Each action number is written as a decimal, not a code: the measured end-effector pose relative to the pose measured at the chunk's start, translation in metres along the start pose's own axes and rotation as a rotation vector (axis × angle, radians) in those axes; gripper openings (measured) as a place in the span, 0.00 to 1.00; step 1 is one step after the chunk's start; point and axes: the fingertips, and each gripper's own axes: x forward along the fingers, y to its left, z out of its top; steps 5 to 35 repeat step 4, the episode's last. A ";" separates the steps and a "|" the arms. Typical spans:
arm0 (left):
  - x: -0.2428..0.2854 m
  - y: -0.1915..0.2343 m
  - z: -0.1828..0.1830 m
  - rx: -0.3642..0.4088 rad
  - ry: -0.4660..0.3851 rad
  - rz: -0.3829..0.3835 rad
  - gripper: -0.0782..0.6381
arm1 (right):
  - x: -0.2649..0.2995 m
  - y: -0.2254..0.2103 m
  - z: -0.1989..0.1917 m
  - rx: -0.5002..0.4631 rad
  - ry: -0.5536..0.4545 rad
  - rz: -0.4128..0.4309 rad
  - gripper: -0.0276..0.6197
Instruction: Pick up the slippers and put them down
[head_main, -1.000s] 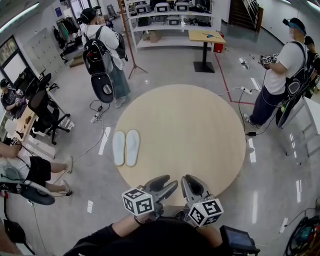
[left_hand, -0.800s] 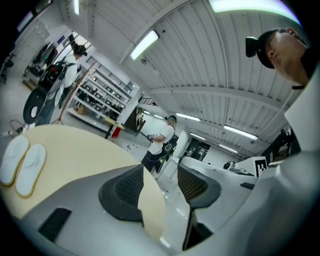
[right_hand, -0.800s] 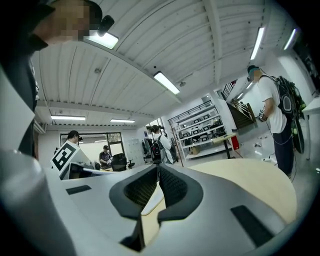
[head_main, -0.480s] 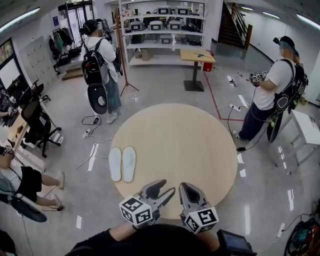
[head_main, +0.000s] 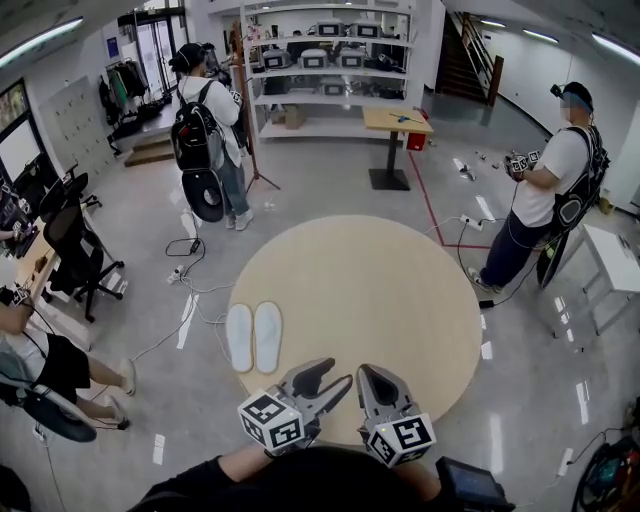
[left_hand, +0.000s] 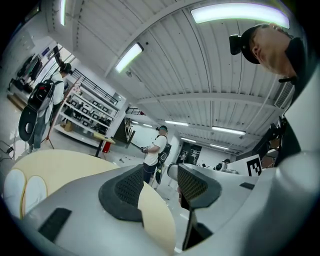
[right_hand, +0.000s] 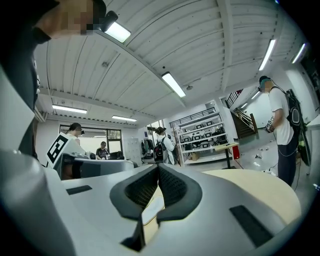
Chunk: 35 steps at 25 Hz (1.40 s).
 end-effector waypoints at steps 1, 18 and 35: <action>-0.005 0.004 0.002 -0.001 -0.001 0.000 0.43 | 0.004 0.005 0.000 0.000 0.000 0.000 0.07; -0.019 0.012 0.007 0.003 0.000 -0.001 0.43 | 0.014 0.019 -0.001 0.000 0.003 -0.001 0.07; -0.019 0.012 0.007 0.003 0.000 -0.001 0.43 | 0.014 0.019 -0.001 0.000 0.003 -0.001 0.07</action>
